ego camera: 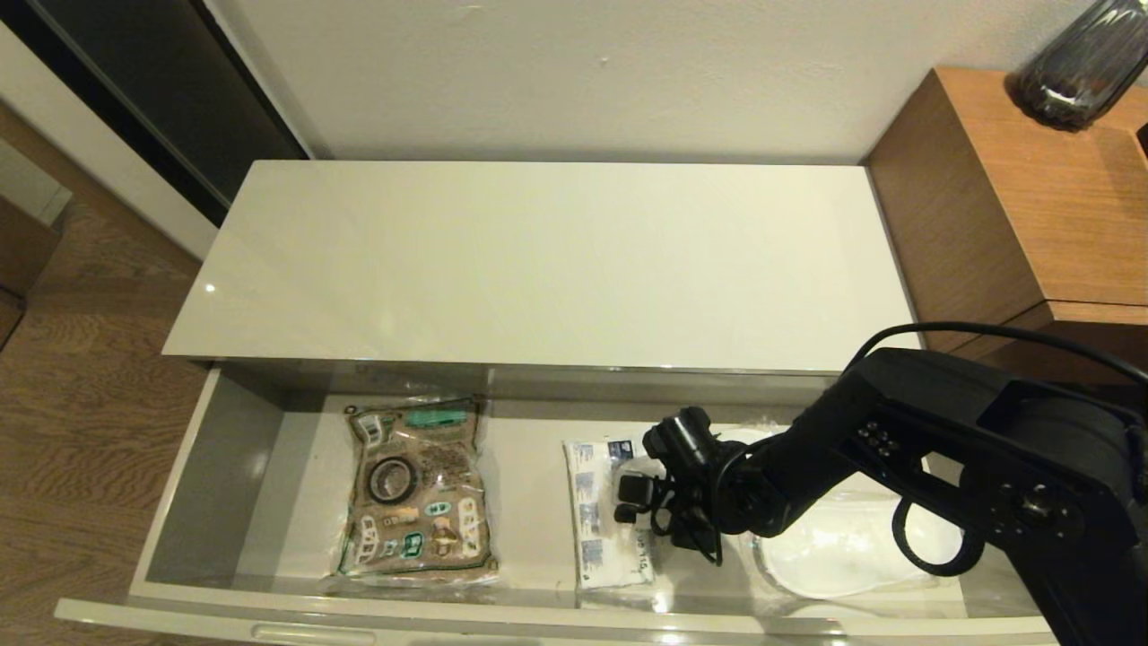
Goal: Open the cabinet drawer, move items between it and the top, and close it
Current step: Take out the disposable slippers from the drawer
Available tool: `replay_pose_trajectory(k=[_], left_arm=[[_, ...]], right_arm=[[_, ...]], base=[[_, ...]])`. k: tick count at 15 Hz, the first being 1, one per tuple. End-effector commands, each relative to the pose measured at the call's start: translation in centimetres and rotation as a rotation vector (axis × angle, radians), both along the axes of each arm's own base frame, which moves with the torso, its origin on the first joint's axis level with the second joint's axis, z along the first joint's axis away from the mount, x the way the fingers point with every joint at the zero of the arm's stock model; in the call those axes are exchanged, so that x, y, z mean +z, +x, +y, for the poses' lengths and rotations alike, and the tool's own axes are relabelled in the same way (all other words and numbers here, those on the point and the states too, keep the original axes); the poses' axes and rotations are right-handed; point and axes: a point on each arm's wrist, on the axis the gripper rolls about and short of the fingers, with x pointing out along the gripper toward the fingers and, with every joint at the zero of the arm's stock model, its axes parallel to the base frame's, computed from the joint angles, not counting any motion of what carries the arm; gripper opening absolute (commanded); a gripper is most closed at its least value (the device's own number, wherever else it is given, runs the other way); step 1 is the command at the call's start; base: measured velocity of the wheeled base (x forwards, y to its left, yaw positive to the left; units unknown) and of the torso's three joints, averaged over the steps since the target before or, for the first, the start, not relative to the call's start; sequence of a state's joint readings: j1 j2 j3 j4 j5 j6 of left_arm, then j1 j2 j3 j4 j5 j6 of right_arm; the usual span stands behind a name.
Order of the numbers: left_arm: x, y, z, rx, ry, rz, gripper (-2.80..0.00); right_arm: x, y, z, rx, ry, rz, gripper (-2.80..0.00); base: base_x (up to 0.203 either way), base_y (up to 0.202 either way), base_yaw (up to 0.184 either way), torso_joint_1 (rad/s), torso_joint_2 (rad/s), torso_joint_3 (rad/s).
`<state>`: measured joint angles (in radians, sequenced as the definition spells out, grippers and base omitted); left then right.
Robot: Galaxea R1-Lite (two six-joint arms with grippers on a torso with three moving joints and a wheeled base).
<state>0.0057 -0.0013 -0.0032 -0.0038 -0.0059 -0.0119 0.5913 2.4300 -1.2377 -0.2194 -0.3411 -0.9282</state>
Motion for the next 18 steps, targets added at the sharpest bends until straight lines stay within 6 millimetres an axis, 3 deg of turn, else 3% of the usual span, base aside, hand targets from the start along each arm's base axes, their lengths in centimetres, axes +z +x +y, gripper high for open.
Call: replay_pose_trajectory(k=[1, 7, 18], left_arm=[[0.0, 0.0, 0.0, 0.0, 0.0, -0.001, -2.8], [0.0, 0.0, 0.0, 0.0, 0.0, 0.001, -2.8], [0.0, 0.0, 0.0, 0.0, 0.0, 0.001, -2.8]], right_arm=[[0.8, -0.1, 0.0, 0.003, 0.004, -0.015, -2.8], [5.4, -1.7, -1.1, -0.058, 0.021, 0.049, -2.8], [9.4, -3.3, -2.2, -0.08, 0.046, 0.038, -2.8]], base=[[0.0, 0.0, 0.0, 0.0, 0.0, 0.0], [0.0, 0.0, 0.0, 0.0, 0.0, 0.0], [0.0, 0.0, 0.0, 0.0, 0.0, 0.0]])
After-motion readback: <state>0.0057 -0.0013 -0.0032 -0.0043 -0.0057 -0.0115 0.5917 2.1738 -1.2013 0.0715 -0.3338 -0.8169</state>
